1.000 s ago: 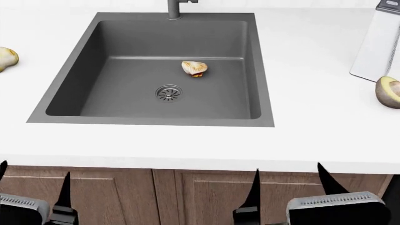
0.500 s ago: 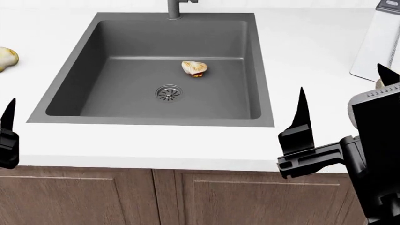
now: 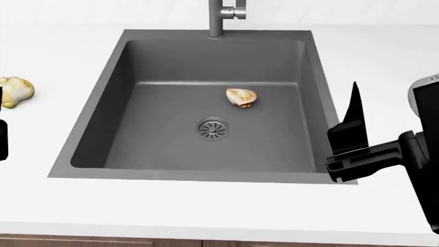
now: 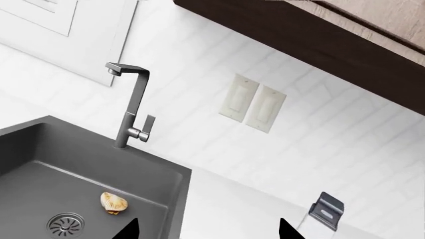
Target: Turn on the sink faucet.
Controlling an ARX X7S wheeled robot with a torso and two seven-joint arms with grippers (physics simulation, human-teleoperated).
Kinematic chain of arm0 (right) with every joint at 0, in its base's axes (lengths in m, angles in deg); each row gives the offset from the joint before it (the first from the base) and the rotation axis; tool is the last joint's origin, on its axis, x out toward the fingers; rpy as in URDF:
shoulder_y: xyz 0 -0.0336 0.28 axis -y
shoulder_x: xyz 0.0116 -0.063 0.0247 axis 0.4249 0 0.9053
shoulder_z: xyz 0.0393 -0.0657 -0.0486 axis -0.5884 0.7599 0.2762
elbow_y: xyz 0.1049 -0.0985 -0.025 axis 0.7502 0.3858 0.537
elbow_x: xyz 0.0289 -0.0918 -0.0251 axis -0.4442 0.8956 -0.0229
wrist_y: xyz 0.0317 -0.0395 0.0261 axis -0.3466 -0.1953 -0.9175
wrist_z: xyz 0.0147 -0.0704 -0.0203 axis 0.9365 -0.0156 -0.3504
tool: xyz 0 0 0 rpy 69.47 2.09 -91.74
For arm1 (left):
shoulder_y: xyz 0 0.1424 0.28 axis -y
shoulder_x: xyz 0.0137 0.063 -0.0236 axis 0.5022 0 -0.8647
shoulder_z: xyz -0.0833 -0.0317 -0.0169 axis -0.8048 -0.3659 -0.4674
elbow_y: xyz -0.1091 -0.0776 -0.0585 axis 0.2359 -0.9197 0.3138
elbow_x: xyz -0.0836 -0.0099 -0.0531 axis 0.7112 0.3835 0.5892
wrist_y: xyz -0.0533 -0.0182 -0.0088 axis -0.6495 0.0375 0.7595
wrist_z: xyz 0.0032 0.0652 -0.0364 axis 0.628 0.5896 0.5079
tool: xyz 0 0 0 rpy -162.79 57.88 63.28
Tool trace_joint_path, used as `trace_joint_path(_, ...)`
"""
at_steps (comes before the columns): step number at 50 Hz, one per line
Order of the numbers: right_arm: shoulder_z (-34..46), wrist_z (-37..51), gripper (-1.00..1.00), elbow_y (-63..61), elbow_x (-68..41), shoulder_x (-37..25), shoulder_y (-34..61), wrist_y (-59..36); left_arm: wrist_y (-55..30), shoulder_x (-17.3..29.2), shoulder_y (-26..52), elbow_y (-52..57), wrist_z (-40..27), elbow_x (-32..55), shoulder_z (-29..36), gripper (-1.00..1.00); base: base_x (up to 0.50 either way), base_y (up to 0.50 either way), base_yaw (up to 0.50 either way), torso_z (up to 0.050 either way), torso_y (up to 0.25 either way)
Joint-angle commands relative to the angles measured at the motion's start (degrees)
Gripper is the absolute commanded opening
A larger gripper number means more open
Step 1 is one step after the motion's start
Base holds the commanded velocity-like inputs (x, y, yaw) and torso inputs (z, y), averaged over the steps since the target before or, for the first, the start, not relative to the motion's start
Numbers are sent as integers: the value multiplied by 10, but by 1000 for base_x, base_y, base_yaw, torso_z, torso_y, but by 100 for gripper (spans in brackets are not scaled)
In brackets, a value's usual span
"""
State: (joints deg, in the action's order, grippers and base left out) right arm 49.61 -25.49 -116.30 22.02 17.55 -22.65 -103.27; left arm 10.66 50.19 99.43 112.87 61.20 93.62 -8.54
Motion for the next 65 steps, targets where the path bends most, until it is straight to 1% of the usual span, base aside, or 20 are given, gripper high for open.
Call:
trace_joint_path(1,-23,3,100,-9,6,5,4,-23,10,-7,11,-6,7,7,3,100,426,0,0,0,0)
trace_joint_path(10,-17,-1,100,-13,0,5,2,-20,8,-10,9,-6,2,6,6,100,428,0,0,0,0)
trace_joint_path(21,-4,-2,100,-4,-5,3,6,-17,6,-3,7,-5,7,11,-6,100,429,0,0,0,1)
trace_joint_path(24,2,-2,100,-3,-6,4,9,-20,10,3,1,-2,13,14,-16,100,426,0,0,0,0)
trace_joint_path(25,3,-2,100,-2,-6,3,10,-20,35,0,-3,-3,13,13,-13,100,430,0,0,0,0)
trace_joint_path(29,6,1,100,3,-6,6,13,-20,31,-5,4,-10,5,8,-3,100,432,0,0,0,0)
trace_joint_path(31,7,0,100,3,-8,6,12,-19,30,-1,3,-10,9,11,-8,100,428,0,0,0,0)
trace_joint_path(34,8,1,100,7,-8,7,14,-21,41,-11,2,-13,3,10,-9,100,430,0,0,0,3)
trace_joint_path(46,11,5,100,3,-10,7,23,-29,52,3,-4,-29,9,12,-23,100,425,0,0,0,1)
trace_joint_path(49,11,6,100,3,-11,8,23,-32,57,-7,-1,-33,1,7,-10,100,371,0,0,0,0)
trace_joint_path(55,15,6,100,10,-13,10,23,-29,56,7,-5,-26,9,11,-18,100,212,0,0,0,2)
trace_joint_path(57,19,6,100,11,-14,9,23,-28,59,2,-5,-29,3,7,-10,100,0,0,0,0,0)
trace_joint_path(59,17,5,100,11,-15,9,23,-30,67,7,-10,-33,8,7,-7,100,0,0,0,0,0)
trace_joint_path(65,15,5,100,11,-16,9,21,-30,68,6,-8,-34,8,9,-9,100,0,0,0,0,0)
